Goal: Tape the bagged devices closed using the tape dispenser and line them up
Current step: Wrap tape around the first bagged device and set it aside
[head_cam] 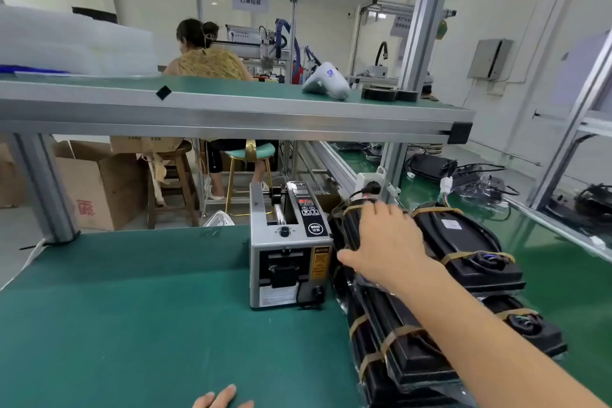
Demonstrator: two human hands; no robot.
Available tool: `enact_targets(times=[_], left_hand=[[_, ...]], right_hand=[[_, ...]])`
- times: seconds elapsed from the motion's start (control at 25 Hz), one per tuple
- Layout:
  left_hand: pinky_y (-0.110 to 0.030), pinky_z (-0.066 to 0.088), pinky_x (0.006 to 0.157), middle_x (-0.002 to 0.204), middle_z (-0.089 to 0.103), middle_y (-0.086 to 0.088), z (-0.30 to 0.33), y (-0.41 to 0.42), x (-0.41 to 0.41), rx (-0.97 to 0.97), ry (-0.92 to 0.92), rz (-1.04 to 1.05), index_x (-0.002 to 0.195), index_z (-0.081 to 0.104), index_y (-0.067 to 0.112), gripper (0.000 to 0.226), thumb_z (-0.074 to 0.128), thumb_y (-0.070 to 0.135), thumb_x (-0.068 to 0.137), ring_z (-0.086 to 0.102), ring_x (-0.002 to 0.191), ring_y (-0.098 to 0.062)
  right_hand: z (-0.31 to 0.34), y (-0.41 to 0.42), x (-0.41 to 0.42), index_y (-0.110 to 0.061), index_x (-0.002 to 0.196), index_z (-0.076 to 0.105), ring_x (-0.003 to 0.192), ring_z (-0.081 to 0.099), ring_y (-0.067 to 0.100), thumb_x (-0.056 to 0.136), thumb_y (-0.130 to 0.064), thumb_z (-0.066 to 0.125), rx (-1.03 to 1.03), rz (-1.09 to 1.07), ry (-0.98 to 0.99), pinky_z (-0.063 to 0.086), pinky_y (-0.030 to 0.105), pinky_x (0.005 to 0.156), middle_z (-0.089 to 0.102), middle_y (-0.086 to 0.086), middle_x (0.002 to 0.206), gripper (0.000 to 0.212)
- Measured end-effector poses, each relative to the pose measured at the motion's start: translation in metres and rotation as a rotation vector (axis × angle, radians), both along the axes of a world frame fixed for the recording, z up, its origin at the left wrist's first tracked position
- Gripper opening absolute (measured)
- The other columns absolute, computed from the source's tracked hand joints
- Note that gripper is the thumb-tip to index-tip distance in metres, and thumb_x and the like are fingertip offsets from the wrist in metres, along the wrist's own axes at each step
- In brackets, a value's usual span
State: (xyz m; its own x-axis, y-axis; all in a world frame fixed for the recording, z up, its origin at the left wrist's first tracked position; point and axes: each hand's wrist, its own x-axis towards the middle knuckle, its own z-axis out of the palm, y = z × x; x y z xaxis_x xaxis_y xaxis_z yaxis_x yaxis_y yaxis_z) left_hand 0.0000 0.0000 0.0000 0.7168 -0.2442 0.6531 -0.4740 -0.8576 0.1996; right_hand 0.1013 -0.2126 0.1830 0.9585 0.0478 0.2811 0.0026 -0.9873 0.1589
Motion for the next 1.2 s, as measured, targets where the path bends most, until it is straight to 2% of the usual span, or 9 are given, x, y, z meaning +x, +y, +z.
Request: enact_targets(times=[0.12, 0.2, 0.28, 0.52, 0.68, 0.84, 0.96, 1.04, 1.2], left_hand=[[-0.008, 0.019, 0.094, 0.146, 0.02, 0.037, -0.003, 0.007, -0.015, -0.048, -0.01, 0.061, 0.092, 0.04, 0.037, 0.037, 0.005, 0.036, 0.104, 0.043, 0.08, -0.008], [-0.016, 0.026, 0.085, 0.12, 0.06, 0.03, -0.01, 0.007, -0.025, 0.026, 0.041, 0.083, 0.1, 0.042, 0.038, 0.04, 0.015, 0.008, 0.102, 0.052, 0.083, -0.006], [-0.02, 0.032, 0.085, 0.086, 0.076, 0.004, -0.006, 0.001, -0.038, -0.102, 0.05, 0.087, 0.094, 0.044, 0.036, 0.017, 0.034, 0.024, 0.086, 0.068, 0.077, -0.007], [-0.009, 0.003, 0.108, 0.105, 0.059, 0.018, 0.006, 0.009, -0.056, -0.062, 0.219, 0.142, 0.091, 0.039, 0.043, 0.027, 0.032, 0.065, 0.076, 0.035, 0.117, 0.003], [-0.009, 0.022, 0.104, 0.104, 0.041, 0.028, 0.01, 0.017, -0.051, -0.015, 0.351, 0.085, 0.093, 0.041, 0.042, 0.041, 0.036, 0.061, 0.057, 0.031, 0.116, 0.007], [-0.005, 0.032, 0.097, 0.108, 0.036, 0.061, 0.037, 0.014, -0.054, -0.566, 0.492, -0.04, 0.1, 0.044, 0.066, 0.046, 0.056, 0.052, 0.058, 0.037, 0.107, 0.028], [-0.022, 0.047, 0.096, 0.11, 0.069, 0.018, 0.076, 0.008, -0.052, -1.147, 0.471, -0.187, 0.1, 0.07, 0.031, 0.042, 0.081, 0.017, 0.061, 0.063, 0.1, 0.004], [-0.034, 0.056, 0.082, 0.111, 0.071, 0.002, 0.105, 0.007, -0.048, -1.49, 0.652, -0.452, 0.106, 0.067, 0.021, 0.082, 0.095, 0.028, 0.03, 0.069, 0.096, -0.012], [-0.035, 0.057, 0.067, 0.098, 0.073, -0.009, 0.129, 0.02, -0.054, -1.53, 0.592, -0.357, 0.1, 0.068, 0.015, 0.087, 0.093, 0.038, 0.02, 0.07, 0.086, -0.023]], right_hand=[[-0.018, -0.003, 0.009, -0.007, 0.131, 0.042, 0.12, 0.048, 0.03, 0.081, -0.049, 0.062, -0.03, -0.135, 0.148, 0.042, 0.039, 0.096, 0.049, 0.012, 0.13, 0.068], [-0.029, -0.003, 0.01, -0.007, 0.128, 0.046, 0.118, 0.047, 0.031, 0.08, -0.048, 0.061, -0.046, -0.132, 0.105, 0.041, 0.039, 0.095, 0.048, 0.012, 0.127, 0.065], [-0.033, -0.001, 0.011, -0.006, 0.124, 0.048, 0.115, 0.046, 0.03, 0.078, -0.045, 0.062, -0.049, -0.113, -0.003, 0.04, 0.039, 0.095, 0.046, 0.012, 0.123, 0.061], [-0.039, -0.004, 0.011, -0.006, 0.121, 0.048, 0.111, 0.046, 0.028, 0.075, -0.046, 0.065, -0.058, -0.069, -0.087, 0.04, 0.036, 0.092, 0.047, 0.011, 0.119, 0.063], [-0.022, -0.003, 0.004, -0.006, 0.115, 0.052, 0.112, 0.045, 0.03, 0.075, -0.043, 0.069, 0.004, -0.081, -0.028, 0.038, 0.039, 0.095, 0.048, 0.013, 0.12, 0.057], [0.013, -0.015, -0.042, -0.004, 0.117, 0.055, 0.1, 0.042, 0.026, 0.067, -0.034, 0.073, 0.391, 0.063, -0.34, 0.037, 0.038, 0.086, 0.047, 0.009, 0.105, 0.06], [0.016, 0.0, -0.11, -0.014, 0.12, 0.052, 0.091, 0.042, 0.02, 0.059, -0.034, 0.069, 0.6, 0.35, -0.625, 0.036, 0.033, 0.079, 0.04, -0.002, 0.099, 0.066], [-0.009, 0.035, -0.144, -0.015, 0.119, 0.054, 0.087, 0.048, 0.026, 0.052, -0.032, 0.066, 0.634, 0.507, -0.651, 0.04, 0.035, 0.079, 0.044, 0.001, 0.098, 0.07], [-0.099, 0.112, -0.167, -0.022, 0.106, 0.054, 0.075, 0.045, 0.018, 0.048, -0.027, 0.066, 0.705, 0.645, -0.549, 0.041, 0.031, 0.073, 0.047, -0.004, 0.086, 0.059]])
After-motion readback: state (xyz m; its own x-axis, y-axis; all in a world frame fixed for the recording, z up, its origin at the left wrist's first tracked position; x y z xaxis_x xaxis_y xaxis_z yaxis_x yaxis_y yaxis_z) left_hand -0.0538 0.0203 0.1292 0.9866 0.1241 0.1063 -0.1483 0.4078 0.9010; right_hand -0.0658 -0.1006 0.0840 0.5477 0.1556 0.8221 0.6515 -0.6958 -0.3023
